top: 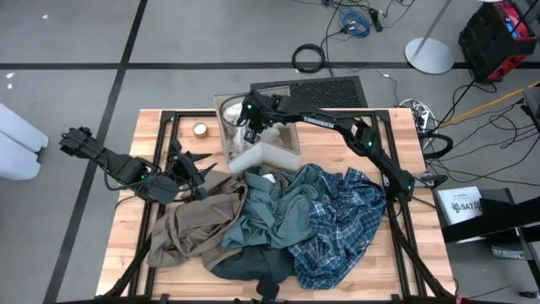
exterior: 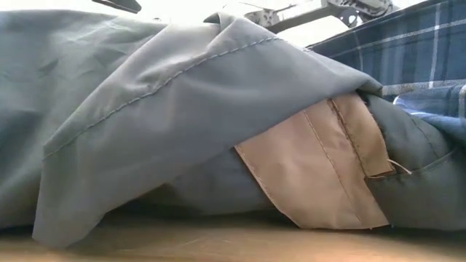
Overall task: Sort clothes
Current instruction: Put the white shirt into the laundry bin, then put the green pants into the laundry bin
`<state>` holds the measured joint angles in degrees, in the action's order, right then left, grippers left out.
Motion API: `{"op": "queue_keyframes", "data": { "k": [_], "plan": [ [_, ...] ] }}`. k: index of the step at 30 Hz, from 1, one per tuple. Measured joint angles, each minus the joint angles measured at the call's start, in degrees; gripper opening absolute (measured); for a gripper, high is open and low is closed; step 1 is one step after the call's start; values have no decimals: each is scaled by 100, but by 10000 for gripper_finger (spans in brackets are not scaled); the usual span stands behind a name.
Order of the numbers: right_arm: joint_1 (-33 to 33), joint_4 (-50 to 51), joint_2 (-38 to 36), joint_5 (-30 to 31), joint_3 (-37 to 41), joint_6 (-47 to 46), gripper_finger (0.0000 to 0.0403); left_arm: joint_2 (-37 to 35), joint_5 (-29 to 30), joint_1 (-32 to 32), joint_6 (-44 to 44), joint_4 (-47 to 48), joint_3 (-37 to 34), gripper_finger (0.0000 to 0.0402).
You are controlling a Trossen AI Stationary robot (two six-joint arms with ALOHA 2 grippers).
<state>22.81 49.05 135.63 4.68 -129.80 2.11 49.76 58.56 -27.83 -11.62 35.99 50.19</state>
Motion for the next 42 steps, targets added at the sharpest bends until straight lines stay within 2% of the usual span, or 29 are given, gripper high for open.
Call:
{"op": "queue_keyframes", "data": {
  "k": [8, 10, 15, 20, 24, 33, 42],
  "plan": [
    [-28, 1259, 38, -43, 0, -384, 42, 0, -2, 0, 4, 26, 0, 151],
    [-41, 1553, 38, -210, 0, -440, 42, 0, -2, 0, 2, 24, 0, 151],
    [-51, 2034, 36, -1021, 0, -65, 51, 0, -2, 0, 4, 7, 0, 151],
    [-86, 2224, -71, -1080, -35, 168, 80, 0, -2, 0, 2, 0, 0, 151],
    [-126, 2549, -111, -1104, -466, 456, 107, 0, -2, -2, 4, -13, 0, 151],
    [-160, 2498, -677, -1072, -437, 1027, 148, 2, 0, -2, 46, -101, -2, 151],
    [-156, 2322, -1245, -1057, -437, 1402, 153, 2, -2, -2, 50, -111, -2, 151]
  ]
}}
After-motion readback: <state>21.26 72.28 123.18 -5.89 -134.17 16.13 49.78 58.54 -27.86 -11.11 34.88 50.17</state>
